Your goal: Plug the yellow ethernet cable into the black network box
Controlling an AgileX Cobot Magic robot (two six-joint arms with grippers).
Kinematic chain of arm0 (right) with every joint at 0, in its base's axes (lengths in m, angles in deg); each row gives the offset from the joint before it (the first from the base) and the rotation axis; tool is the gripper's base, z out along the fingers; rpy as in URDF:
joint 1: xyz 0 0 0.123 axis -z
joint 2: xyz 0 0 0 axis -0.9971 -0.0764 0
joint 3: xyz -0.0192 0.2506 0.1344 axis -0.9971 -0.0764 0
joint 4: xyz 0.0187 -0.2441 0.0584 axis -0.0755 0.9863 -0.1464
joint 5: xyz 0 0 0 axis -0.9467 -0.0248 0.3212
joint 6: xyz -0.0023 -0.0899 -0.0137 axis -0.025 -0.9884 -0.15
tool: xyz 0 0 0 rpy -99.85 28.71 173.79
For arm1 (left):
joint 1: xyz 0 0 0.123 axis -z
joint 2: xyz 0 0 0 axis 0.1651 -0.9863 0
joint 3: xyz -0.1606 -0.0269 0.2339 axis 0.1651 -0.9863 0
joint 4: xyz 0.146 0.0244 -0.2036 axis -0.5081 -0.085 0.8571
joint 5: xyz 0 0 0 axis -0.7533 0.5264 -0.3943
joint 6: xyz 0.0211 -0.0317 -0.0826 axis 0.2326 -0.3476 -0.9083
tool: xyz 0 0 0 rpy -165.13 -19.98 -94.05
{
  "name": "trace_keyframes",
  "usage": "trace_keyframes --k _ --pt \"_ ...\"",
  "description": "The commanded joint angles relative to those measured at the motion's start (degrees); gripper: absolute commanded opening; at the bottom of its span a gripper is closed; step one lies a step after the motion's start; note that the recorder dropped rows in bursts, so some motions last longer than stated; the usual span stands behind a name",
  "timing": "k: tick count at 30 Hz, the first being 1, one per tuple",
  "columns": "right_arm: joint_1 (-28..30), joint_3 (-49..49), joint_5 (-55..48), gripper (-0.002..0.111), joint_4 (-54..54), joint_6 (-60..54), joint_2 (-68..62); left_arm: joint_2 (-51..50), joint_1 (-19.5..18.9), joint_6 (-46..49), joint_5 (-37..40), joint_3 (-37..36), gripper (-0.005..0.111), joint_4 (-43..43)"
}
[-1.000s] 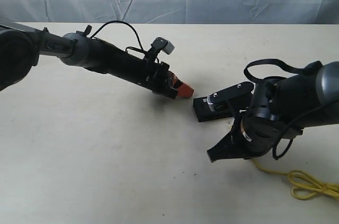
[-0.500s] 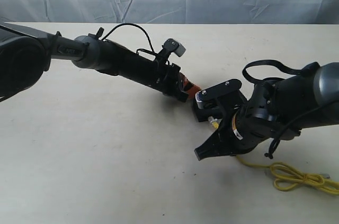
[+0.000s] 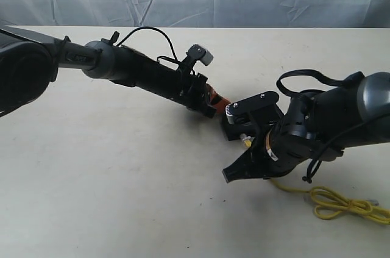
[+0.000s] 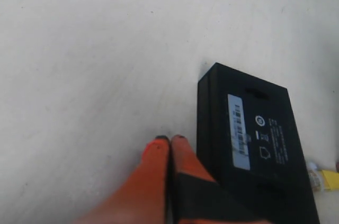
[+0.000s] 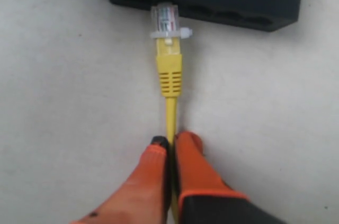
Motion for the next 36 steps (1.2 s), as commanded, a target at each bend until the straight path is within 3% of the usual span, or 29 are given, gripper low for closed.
trace_keyframes --k 1,5,11,16,23,36 --pt "0.1 -0.1 -2.8 -0.001 -2.0 0.3 -1.2 -0.4 0.4 0.2 0.0 0.3 0.000 -0.4" --pt "0.1 2.9 -8.8 -0.001 -6.6 -1.9 -0.2 -0.4 0.4 0.2 0.0 0.3 0.000 -0.4" --pt "0.2 12.3 -26.6 -0.001 -16.5 -15.3 0.7 -0.4 0.4 0.2 0.3 0.3 0.000 -0.4" --pt "0.2 12.7 -23.2 -0.001 -20.5 -18.4 -1.0 -0.4 0.4 0.2 0.5 0.3 0.000 -0.4" --pt "0.2 12.7 -17.4 -0.001 -18.1 -18.4 -3.9 -0.4 0.4 0.2 0.7 0.3 0.000 -0.4" --pt "0.2 12.7 -16.8 -0.001 -12.5 -15.3 -4.2 -0.4 0.4 0.2 0.6 0.3 0.000 -0.5"
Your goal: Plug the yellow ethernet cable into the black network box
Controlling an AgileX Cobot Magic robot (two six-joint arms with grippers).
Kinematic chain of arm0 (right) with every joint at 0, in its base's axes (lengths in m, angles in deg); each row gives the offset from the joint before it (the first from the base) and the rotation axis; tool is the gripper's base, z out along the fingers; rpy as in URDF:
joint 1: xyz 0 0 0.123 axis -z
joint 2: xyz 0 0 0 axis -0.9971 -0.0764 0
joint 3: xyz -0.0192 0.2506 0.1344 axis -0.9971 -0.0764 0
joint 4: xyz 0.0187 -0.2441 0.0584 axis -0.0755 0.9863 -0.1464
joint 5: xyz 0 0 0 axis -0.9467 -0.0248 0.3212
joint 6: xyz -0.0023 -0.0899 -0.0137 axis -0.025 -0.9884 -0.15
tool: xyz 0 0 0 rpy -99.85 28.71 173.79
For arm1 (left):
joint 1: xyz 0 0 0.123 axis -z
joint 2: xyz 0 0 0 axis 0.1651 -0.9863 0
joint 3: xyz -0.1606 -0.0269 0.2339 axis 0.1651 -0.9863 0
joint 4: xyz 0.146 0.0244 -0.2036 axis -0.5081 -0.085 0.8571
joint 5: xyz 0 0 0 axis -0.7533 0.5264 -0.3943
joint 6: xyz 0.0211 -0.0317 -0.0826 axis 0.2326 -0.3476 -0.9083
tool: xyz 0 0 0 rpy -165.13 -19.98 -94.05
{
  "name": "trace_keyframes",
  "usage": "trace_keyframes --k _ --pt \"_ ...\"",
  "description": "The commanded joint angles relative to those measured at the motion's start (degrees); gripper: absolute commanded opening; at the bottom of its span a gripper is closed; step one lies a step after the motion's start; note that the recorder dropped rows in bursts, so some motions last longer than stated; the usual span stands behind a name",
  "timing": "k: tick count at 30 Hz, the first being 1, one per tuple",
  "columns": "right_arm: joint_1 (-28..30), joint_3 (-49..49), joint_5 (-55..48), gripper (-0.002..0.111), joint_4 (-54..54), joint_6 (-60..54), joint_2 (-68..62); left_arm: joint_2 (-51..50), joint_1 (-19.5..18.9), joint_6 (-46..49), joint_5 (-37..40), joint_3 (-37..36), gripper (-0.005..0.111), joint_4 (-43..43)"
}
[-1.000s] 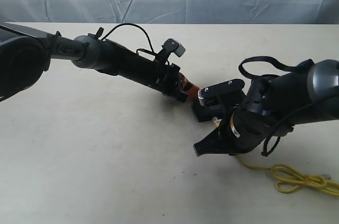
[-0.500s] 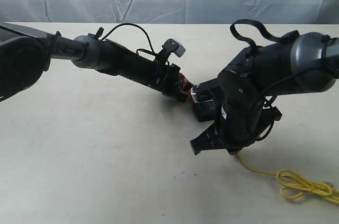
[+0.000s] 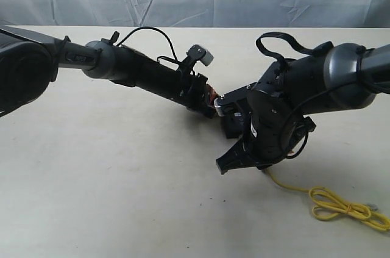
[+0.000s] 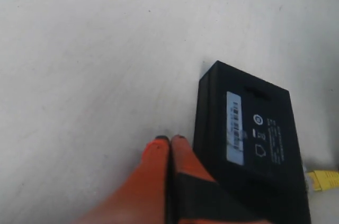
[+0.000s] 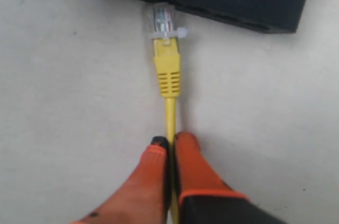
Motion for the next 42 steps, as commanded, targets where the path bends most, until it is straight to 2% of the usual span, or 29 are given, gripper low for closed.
trace_keyframes --k 1,42 --pt "0.2 0.3 -0.1 -0.001 1.3 0.9 -0.1 -0.4 0.4 0.1 0.4 0.3 0.000 -0.4" --pt "0.2 0.4 -0.1 -0.001 -0.5 -0.3 1.1 -0.4 0.4 0.1 0.4 0.3 0.000 -1.1"
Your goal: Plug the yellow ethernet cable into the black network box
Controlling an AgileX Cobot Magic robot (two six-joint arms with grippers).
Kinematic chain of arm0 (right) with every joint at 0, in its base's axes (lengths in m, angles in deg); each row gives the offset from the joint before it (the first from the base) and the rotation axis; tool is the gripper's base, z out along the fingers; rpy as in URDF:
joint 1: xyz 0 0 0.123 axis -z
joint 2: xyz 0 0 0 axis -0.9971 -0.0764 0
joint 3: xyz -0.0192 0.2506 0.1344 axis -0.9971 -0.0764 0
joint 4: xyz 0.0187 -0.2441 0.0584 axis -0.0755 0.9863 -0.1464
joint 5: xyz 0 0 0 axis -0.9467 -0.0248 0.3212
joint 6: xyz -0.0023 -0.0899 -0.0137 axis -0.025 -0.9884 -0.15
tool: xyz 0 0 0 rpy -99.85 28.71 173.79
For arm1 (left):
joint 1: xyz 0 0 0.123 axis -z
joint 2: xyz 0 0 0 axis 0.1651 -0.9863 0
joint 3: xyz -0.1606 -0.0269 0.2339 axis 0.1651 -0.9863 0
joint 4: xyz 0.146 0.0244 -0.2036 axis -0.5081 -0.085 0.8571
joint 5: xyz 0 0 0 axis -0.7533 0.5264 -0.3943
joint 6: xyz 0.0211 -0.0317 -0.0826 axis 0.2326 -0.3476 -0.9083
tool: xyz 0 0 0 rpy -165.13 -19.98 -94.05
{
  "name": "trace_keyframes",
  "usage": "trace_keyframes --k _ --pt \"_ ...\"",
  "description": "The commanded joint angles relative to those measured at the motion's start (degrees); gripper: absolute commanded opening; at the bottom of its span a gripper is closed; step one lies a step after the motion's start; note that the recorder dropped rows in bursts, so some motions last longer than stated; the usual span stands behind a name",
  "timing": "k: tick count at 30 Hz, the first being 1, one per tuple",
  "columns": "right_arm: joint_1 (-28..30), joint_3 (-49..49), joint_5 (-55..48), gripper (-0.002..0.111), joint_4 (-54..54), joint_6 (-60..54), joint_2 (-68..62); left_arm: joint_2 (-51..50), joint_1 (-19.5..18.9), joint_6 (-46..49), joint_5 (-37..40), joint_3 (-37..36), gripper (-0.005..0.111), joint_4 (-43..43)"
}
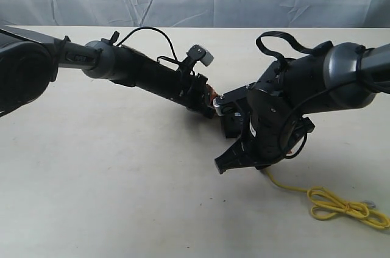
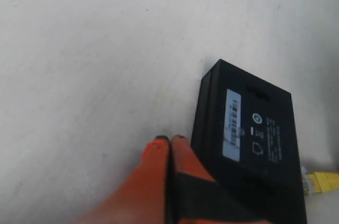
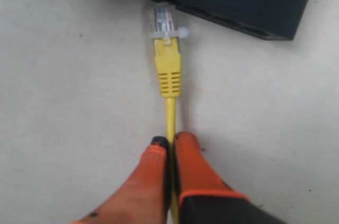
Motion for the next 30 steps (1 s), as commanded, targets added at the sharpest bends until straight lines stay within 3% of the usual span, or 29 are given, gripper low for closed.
trace_keyframes --k 1,30 --pt "0.2 0.3 -0.2 -0.001 0.5 -0.1 1.5 -0.4 0.4 0.1 0.2 0.3 0.000 -0.7" --pt "0.2 0.3 -2.0 -0.001 5.5 3.1 0.2 -0.4 0.4 0.0 0.2 0.3 0.000 -0.7"
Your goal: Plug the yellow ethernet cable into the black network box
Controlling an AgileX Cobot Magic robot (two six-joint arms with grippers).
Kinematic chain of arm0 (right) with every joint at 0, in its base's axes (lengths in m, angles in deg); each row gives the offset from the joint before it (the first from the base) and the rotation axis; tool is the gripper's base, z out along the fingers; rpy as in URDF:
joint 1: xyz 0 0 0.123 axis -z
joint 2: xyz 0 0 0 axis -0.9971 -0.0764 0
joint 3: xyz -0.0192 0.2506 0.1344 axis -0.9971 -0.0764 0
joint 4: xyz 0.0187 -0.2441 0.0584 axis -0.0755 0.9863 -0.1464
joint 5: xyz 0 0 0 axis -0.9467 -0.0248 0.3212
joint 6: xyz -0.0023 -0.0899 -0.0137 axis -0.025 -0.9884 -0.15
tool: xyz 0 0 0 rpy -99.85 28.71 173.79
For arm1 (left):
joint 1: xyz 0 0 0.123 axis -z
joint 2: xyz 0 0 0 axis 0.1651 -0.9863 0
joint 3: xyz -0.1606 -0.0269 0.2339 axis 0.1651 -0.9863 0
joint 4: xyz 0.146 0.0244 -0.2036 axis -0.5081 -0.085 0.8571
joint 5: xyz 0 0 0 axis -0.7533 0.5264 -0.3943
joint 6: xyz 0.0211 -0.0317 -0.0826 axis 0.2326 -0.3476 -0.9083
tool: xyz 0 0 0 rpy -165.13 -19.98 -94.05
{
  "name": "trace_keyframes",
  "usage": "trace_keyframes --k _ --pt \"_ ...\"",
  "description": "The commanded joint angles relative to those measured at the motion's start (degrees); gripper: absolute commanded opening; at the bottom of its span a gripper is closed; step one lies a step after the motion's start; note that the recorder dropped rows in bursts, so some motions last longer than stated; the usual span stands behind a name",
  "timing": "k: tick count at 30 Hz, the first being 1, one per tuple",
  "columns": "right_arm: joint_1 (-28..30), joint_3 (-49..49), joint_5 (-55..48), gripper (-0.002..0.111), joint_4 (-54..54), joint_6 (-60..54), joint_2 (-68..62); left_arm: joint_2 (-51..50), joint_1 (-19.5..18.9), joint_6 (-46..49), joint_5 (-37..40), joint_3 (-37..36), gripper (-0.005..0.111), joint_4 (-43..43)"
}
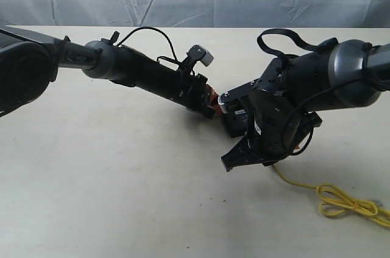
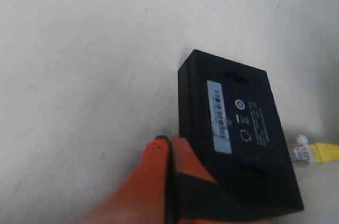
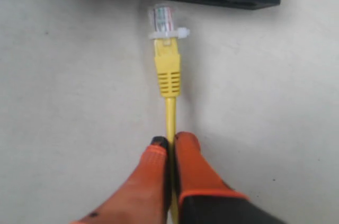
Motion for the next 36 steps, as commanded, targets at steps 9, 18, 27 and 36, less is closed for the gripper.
trace_keyframes --k 9,18,27,36 --pt "0.2 0.3 2.4 -0.001 2.4 2.6 -0.9 -0.4 0.4 0.0 0.1 0.3 0.000 -0.6" --pt "0.2 0.3 2.1 -0.001 5.9 6.2 -0.9 -0.4 0.4 0.0 0.1 0.3 0.000 -0.6" --pt "0.2 0.3 3.2 -0.001 6.4 6.2 -0.9 -0.4 0.4 0.0 0.1 0.3 0.000 -0.6" --pt "0.2 0.3 -2.9 -0.001 5.0 4.4 1.6 1.4 -3.4 -0.8 0.0 2.8 0.000 -1.3"
